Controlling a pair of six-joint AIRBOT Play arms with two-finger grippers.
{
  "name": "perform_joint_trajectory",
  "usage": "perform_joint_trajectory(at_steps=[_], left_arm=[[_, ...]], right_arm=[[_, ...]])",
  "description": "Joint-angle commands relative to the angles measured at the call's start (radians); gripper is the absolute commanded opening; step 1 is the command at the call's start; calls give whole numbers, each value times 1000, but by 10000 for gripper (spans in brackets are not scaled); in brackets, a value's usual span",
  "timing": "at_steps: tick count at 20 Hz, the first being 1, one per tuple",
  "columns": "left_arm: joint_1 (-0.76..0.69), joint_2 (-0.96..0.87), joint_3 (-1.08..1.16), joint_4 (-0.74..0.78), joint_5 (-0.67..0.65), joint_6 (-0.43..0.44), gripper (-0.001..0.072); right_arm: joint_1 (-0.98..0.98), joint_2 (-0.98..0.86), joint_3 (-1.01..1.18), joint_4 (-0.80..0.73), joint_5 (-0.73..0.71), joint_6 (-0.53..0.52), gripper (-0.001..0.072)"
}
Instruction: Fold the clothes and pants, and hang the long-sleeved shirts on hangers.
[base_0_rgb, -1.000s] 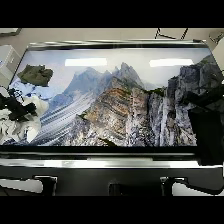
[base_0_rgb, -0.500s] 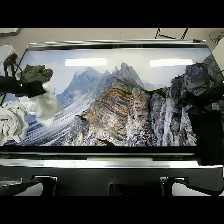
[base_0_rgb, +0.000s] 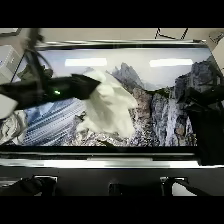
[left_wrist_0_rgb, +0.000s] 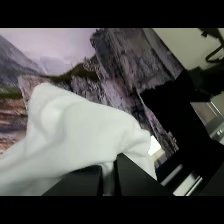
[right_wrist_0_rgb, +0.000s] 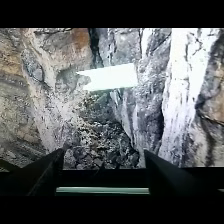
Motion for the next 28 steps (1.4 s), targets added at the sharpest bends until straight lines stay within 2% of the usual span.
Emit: perform_joint_trajectory(at_steps=[1, 3, 4, 5, 6, 7, 8, 10, 11, 15, 18, 20, 24, 28], left_arm=[[-107, -139, -110, -10, 67, -58, 24], [-120, -291, -161, -47, 68, -102, 24], [-129, -377, -167, -106, 62, -101, 56], [-136, -451, -167, -202, 43, -98, 296], [-135, -513, -163, -323, 2, -66, 677], [-124, -545, -161, -415, -43, 10, 719], [-97, -550, -161, -476, -91, 97, 719], [5, -503, -156, -478, -196, 155, 719], [79, -463, -154, -455, -252, 174, 719], [367, -312, -156, -204, -431, 155, 719], [500, -299, -200, -18, -551, 127, 719], [528, -309, -292, -25, -496, 127, 719], [480, -354, -463, -130, -317, 127, 719], [406, -405, -481, -149, -256, 130, 717]], right_arm=[[1, 28, 0, -29, 19, -11, 572], [1, 27, 0, -29, 20, -11, 572], [1, 27, 0, -29, 16, -11, 572], [1, 27, 0, -29, 13, -11, 572], [1, 26, 0, -29, 10, -11, 572], [1, 23, 0, -29, 10, -11, 574], [1, 17, -1, -29, 10, -11, 578], [1, -6, -2, -28, 2, -12, 705], [1, -26, -2, -28, 2, -11, 703], [1, -148, -2, -11, 9, -11, 698], [1, -246, -2, 31, 14, -12, 696], [1, -303, -4, 64, 14, -26, 702], [1, -375, -63, 148, 4, -27, 713], [1, -379, -147, 165, -66, -53, 712]])
